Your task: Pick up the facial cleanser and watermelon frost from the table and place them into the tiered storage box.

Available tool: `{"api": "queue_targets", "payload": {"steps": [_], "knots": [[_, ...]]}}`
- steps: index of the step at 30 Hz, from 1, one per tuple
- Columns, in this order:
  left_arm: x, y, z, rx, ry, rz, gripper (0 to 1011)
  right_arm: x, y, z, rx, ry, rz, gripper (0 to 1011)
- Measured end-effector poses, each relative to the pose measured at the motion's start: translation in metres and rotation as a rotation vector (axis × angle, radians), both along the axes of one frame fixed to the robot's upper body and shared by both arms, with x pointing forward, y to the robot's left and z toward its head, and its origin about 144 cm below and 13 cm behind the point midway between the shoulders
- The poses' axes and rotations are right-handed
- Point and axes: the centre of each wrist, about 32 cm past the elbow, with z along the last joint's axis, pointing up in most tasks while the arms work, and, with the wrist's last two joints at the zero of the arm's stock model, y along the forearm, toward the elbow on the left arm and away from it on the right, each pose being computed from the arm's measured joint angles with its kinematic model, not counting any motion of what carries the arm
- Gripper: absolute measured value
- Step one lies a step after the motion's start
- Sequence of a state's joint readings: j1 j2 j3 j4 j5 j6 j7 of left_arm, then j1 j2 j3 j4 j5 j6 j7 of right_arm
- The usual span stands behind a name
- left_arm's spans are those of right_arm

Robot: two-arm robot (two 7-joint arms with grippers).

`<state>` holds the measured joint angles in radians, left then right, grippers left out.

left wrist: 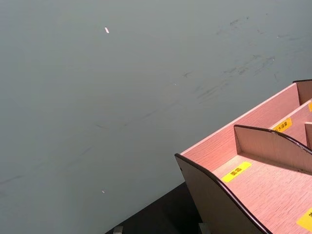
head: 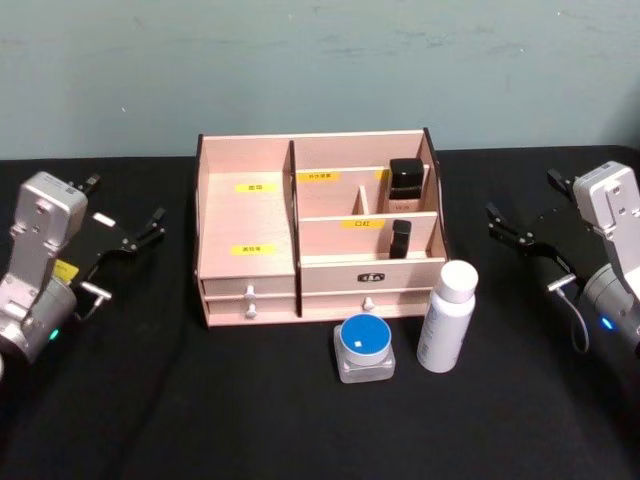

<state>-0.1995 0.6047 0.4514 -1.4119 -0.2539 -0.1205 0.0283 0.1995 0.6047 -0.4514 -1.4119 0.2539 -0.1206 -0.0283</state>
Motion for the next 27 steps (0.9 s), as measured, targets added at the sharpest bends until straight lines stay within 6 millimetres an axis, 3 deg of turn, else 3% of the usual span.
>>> {"api": "queue_targets", "payload": {"steps": [27], "knots": [[0.0000, 0.0000, 0.0000, 0.000, 0.000, 0.000, 1001, 0.0000, 0.0000, 0.0000, 0.000, 0.000, 0.000, 1002]]}}
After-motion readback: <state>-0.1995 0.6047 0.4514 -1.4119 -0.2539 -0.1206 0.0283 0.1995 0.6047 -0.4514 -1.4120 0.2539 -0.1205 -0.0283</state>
